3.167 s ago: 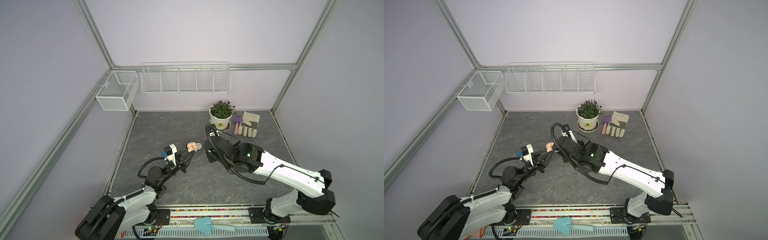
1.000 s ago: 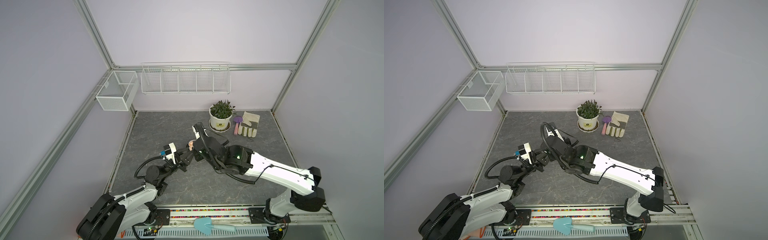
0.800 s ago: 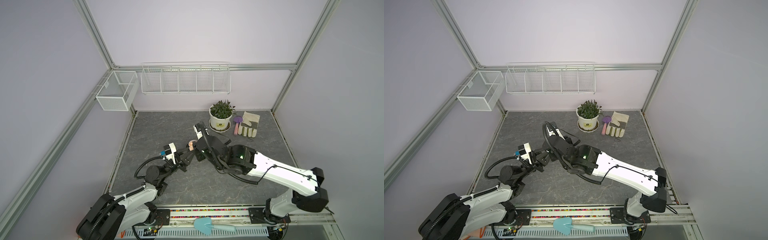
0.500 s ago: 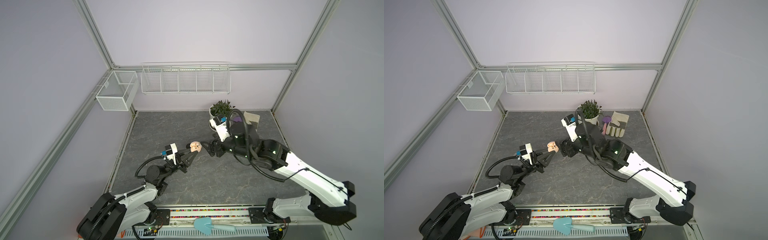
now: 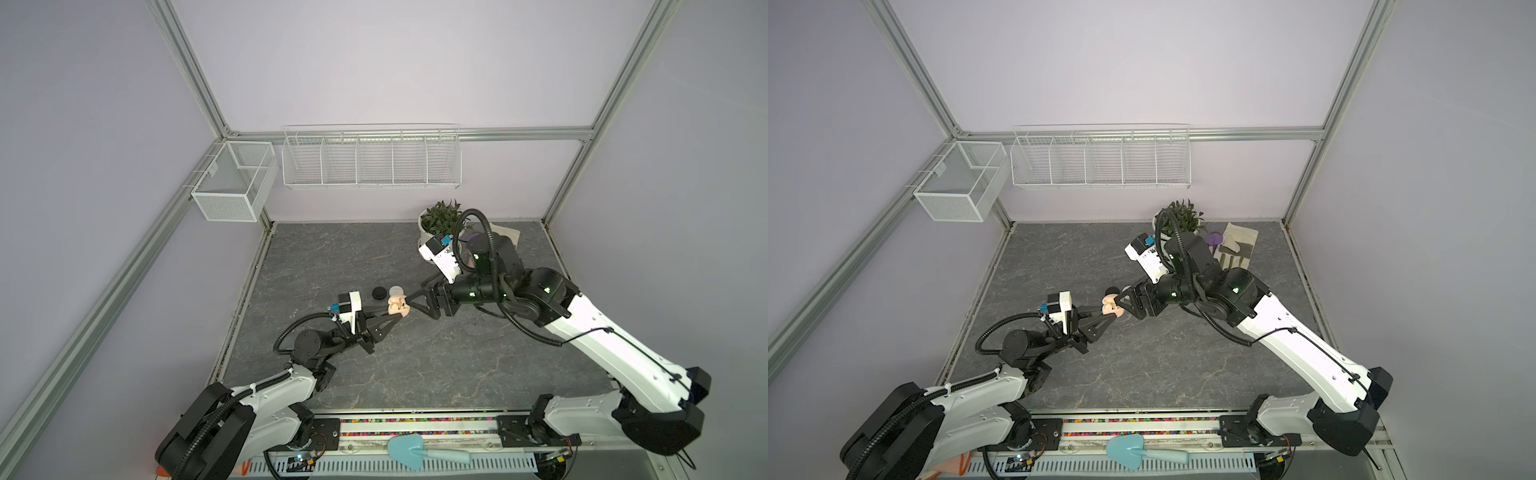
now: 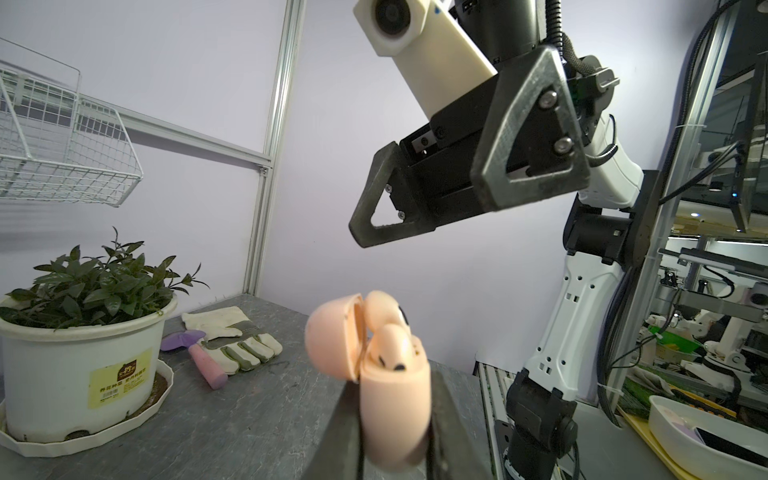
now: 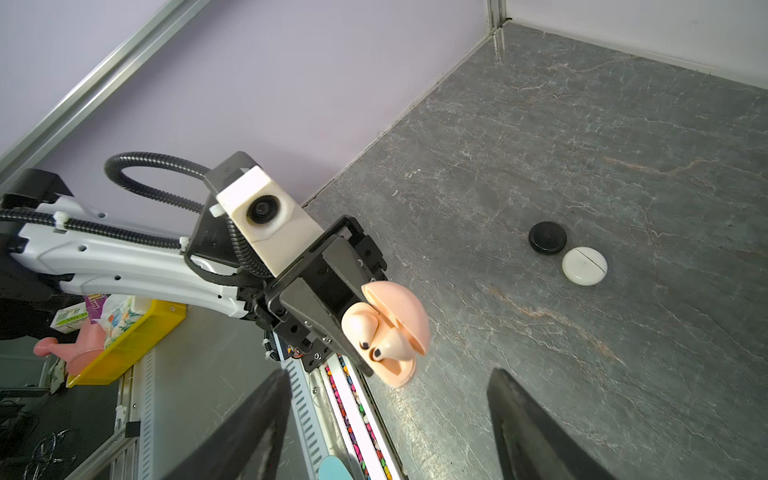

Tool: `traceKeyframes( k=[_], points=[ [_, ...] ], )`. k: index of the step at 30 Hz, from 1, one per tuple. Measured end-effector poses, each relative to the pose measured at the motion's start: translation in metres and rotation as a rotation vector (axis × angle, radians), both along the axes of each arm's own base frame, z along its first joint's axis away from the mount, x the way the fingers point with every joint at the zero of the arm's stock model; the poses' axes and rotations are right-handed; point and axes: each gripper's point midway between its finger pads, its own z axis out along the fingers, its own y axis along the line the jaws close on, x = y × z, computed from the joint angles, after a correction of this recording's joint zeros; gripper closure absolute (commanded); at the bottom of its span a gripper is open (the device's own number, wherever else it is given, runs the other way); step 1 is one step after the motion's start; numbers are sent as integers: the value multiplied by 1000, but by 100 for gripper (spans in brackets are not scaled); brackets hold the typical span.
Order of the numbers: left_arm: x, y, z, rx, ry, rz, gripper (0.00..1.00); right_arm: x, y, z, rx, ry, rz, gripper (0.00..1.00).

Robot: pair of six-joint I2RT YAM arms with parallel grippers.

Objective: Insert wireless bluetooth earbuds into charging case
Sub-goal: Rotate the wireless bluetooth earbud in the charging case.

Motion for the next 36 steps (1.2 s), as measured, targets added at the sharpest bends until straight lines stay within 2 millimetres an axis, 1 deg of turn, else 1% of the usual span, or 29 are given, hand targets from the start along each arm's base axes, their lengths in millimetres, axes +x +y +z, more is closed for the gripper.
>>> traceKeyframes(
  k=[4, 7, 17, 34, 36],
  points=[
    [-3, -1, 0, 6, -5, -16, 100, 5, 3, -14, -49, 33, -7, 24],
    [-4, -1, 0, 6, -8, -20, 100, 10, 5, -21, -74, 44, -18, 24],
    [-6, 0, 2, 1, -16, -25, 100, 21, 2, -24, -115, 26, -71, 27],
    [-6, 0, 3, 0, -18, -23, 100, 21, -5, -31, -156, 33, -93, 29],
    [-7, 0, 3, -1, -19, -24, 100, 20, -7, -33, -167, 39, -92, 32]
  ],
)
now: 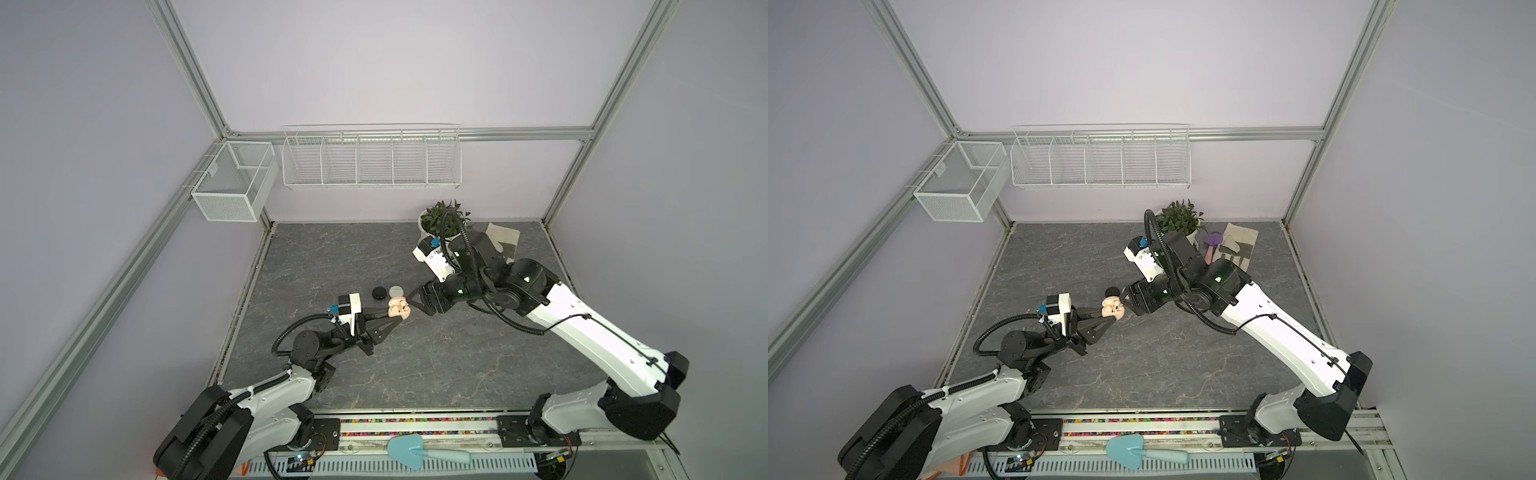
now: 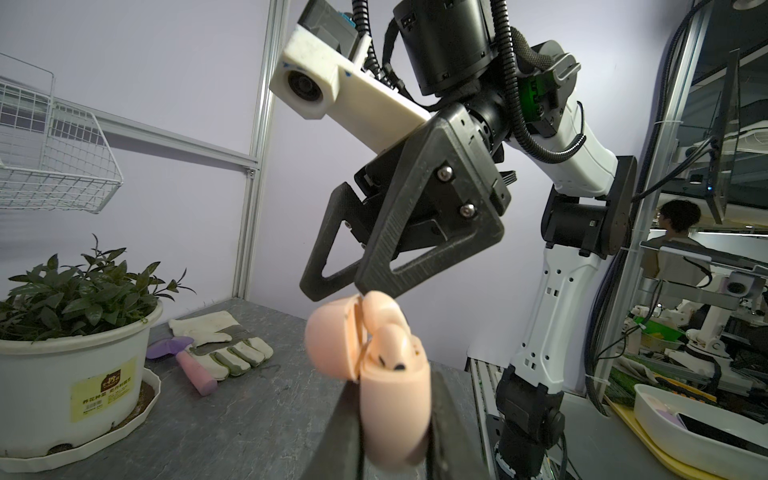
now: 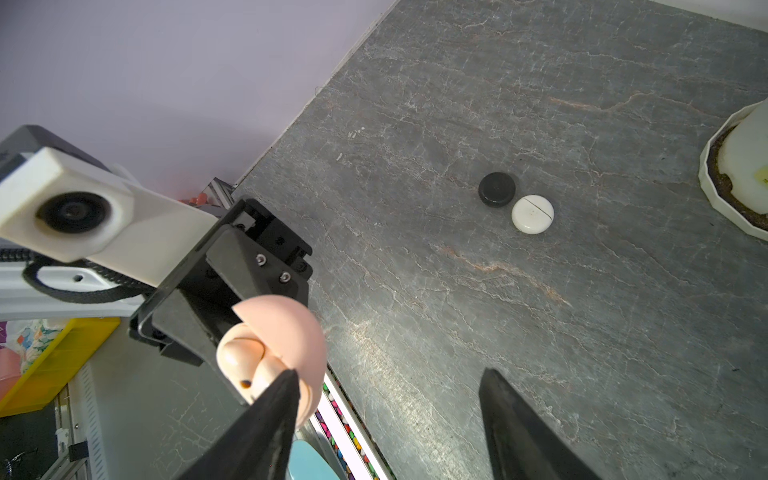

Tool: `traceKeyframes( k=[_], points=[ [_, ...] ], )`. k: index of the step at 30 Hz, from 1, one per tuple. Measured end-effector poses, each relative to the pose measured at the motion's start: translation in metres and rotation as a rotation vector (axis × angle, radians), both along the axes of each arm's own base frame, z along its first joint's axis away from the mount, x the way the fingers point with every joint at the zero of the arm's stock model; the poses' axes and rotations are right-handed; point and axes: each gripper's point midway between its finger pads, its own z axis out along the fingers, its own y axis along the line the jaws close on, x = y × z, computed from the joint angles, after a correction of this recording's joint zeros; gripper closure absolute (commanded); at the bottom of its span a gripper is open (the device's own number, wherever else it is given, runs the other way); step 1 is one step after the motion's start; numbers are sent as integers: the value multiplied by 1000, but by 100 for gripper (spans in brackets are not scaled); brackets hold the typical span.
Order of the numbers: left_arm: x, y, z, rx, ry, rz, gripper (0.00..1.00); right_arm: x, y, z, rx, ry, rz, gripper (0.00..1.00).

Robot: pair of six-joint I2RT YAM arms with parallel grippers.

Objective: Insert wireless bluetooth earbuds into charging case
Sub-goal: Rotate the wireless bluetooth earbud in the charging case.

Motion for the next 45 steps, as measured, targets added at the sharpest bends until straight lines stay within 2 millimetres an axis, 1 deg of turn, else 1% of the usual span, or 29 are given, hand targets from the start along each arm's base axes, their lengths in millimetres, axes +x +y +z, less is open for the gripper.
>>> traceKeyframes(
  k=[5, 10, 14, 17, 19, 22, 27, 36, 45],
  points=[
    [0, 0, 0, 0, 0, 0, 100, -2, -4, -1, -14, -1, -6, 32],
    [0, 0, 0, 0, 0, 0, 100, -5, -9, 8, -6, -23, -13, 30],
    [0, 0, 0, 0, 0, 0, 100, -7, -4, 18, 6, -50, -3, 26],
    [0, 0, 0, 0, 0, 0, 100, -8, 3, 27, 14, -77, 9, 25],
    [0, 0, 0, 0, 0, 0, 100, -7, 8, 30, 10, -90, 14, 25],
    [0, 0, 0, -1, -1, 0, 100, -3, 15, 27, -16, -100, 16, 25],
    [-1, 1, 1, -2, -3, 0, 100, 3, 19, 10, -80, -96, 8, 25],
    [0, 1, 1, 0, 1, 1, 100, 5, 17, 10, -96, -112, -6, 27],
    [-1, 1, 1, -2, -3, 0, 100, 1, 13, 13, -102, -123, -9, 27]
  ],
)
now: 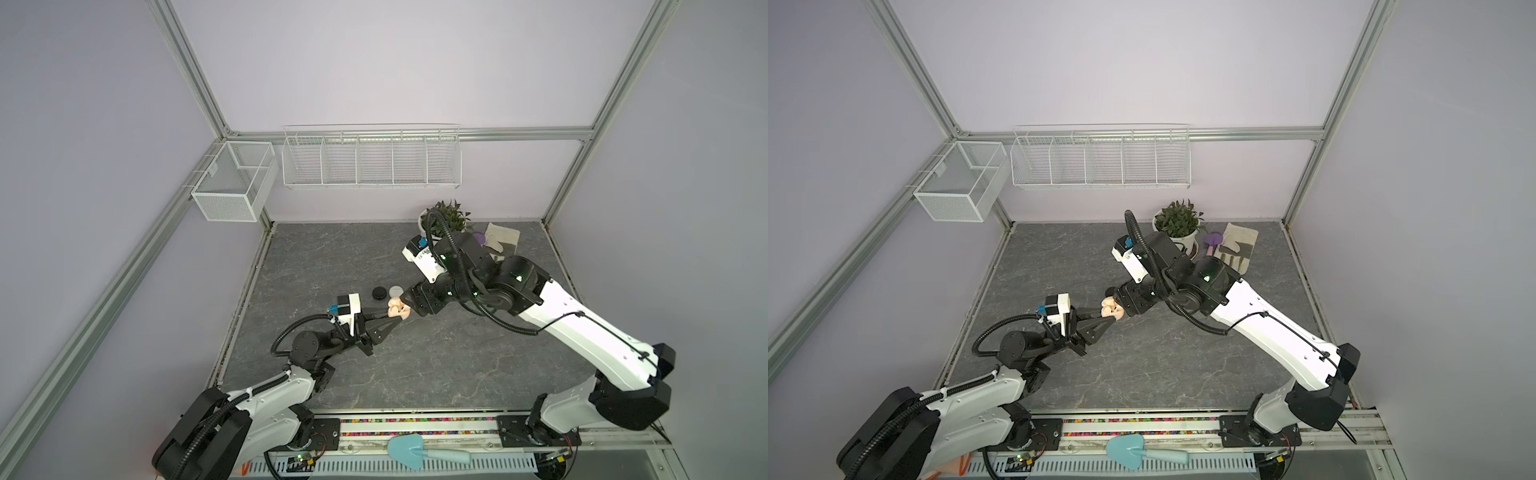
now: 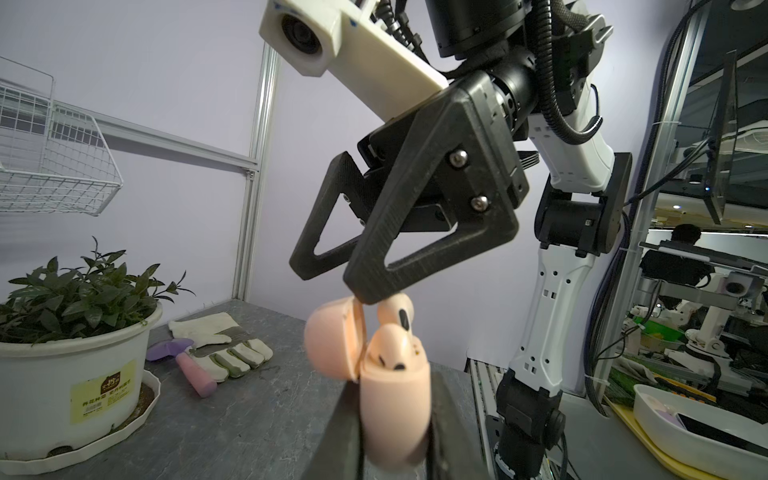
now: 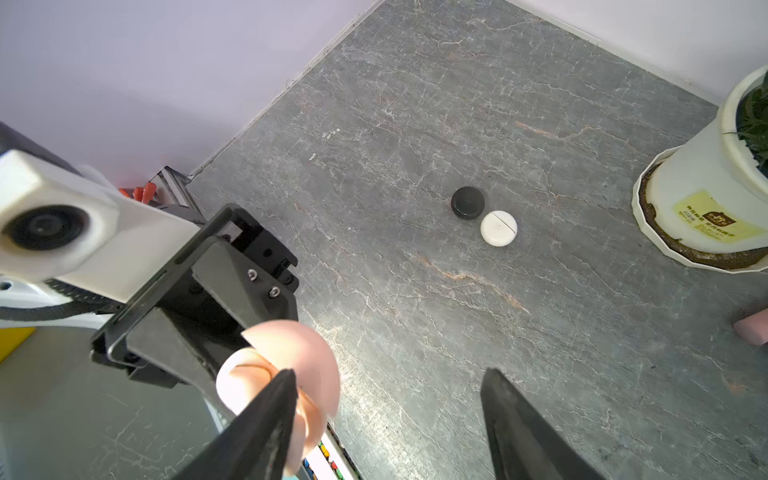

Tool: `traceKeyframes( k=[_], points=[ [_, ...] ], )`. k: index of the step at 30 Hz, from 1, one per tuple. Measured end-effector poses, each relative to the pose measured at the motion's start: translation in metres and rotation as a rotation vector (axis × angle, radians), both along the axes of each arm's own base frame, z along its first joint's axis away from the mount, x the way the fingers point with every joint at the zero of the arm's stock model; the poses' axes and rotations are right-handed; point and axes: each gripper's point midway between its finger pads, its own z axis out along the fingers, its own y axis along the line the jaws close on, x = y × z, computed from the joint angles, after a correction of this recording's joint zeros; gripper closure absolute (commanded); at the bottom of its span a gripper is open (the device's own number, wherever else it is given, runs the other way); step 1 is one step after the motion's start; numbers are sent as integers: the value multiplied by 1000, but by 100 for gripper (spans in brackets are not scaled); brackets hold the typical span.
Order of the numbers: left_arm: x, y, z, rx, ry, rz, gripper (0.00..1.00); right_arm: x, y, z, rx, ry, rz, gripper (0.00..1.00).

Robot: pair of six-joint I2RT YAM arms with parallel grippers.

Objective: Insert wireless bluetooth earbuds into charging case
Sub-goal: Rotate the wireless bluetooth earbud in the charging case, then close the charging case.

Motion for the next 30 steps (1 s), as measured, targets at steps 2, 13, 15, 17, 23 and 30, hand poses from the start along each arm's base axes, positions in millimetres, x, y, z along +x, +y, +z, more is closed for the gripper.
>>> traceKeyframes(
  k=[2, 13, 15, 17, 23, 30],
  points=[
    [0, 0, 0, -1, -1, 0, 100, 0, -1, 1, -1, 0, -4, 26],
    [0, 0, 1, -4, -6, 0, 100, -38, -30, 38, 155, 24, 25, 26],
    [-1, 0, 1, -4, -7, -2, 100, -46, -30, 34, 194, 63, 69, 23],
    [-2, 0, 2, -1, -10, -11, 100, -43, -26, 26, 245, 118, 105, 19],
    [-5, -2, 4, 0, -17, -32, 100, -26, 0, 5, 339, 261, 196, 15],
    [-7, -3, 3, 5, -15, -44, 100, -37, 20, 9, 416, 341, 321, 26]
  ],
)
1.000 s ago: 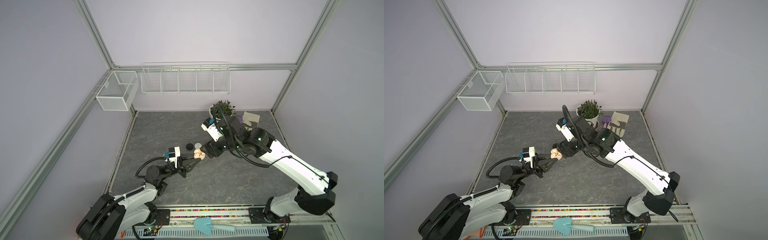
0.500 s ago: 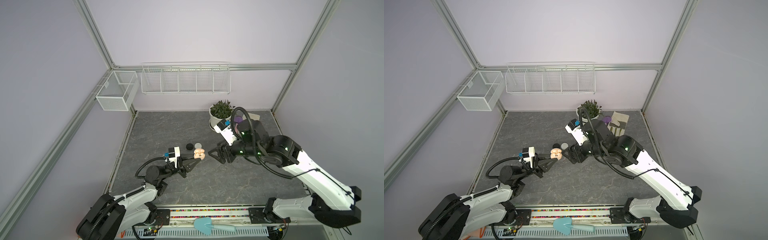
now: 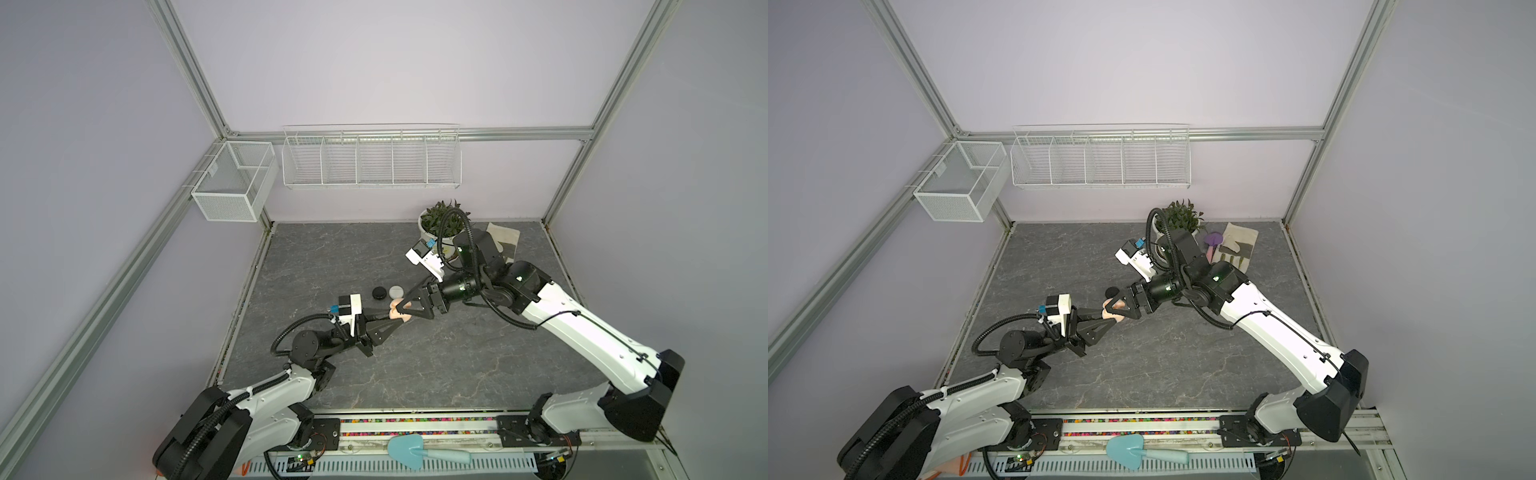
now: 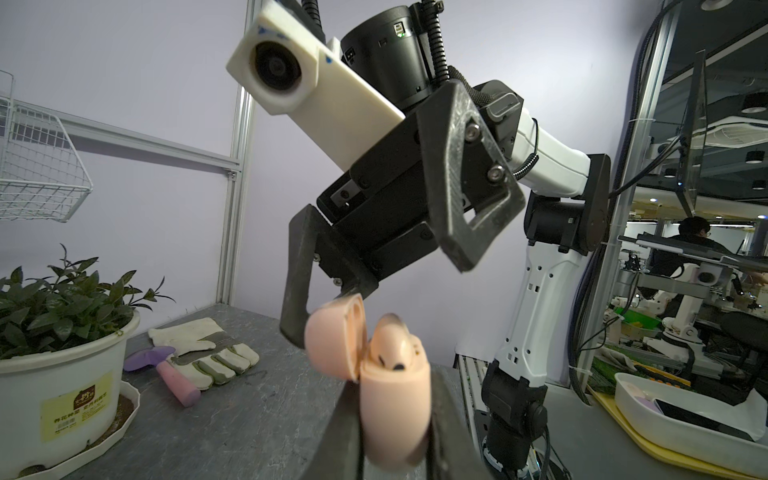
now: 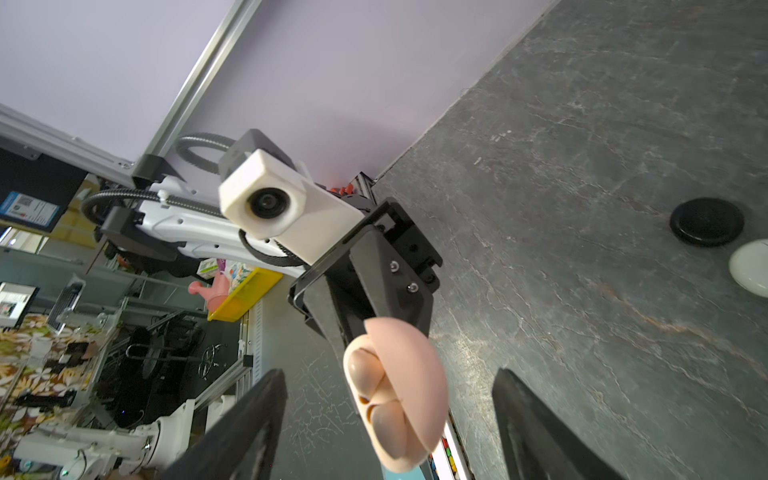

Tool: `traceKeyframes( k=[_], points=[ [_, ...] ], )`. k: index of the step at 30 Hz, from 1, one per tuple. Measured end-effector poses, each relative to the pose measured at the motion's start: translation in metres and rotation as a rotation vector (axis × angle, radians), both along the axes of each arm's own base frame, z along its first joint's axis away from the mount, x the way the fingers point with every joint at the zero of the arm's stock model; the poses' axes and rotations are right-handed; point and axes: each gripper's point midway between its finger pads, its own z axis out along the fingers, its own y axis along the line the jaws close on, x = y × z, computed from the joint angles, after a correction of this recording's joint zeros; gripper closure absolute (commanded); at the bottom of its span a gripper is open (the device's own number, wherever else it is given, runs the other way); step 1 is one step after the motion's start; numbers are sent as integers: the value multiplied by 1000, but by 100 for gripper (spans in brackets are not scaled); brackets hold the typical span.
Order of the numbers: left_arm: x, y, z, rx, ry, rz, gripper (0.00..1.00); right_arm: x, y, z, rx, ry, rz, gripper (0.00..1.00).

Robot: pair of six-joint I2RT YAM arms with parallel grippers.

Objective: Insert wireless bluetooth earbuds into charging case
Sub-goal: Close the charging case.

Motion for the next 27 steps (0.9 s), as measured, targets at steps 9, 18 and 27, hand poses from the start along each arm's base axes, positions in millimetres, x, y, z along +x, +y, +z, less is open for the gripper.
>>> traceKeyframes(
  k=[9, 18, 27],
  points=[
    [-4, 0, 3, -9, -12, -13, 100, -9, -1, 9, 55, -5, 30, 35],
    [6, -4, -8, 22, 51, 6, 100, -28, -5, 19, 80, -17, 66, 37],
    [85, 25, -52, 89, 421, 366, 100, 9, -35, -29, -91, -106, -177, 33]
  ],
)
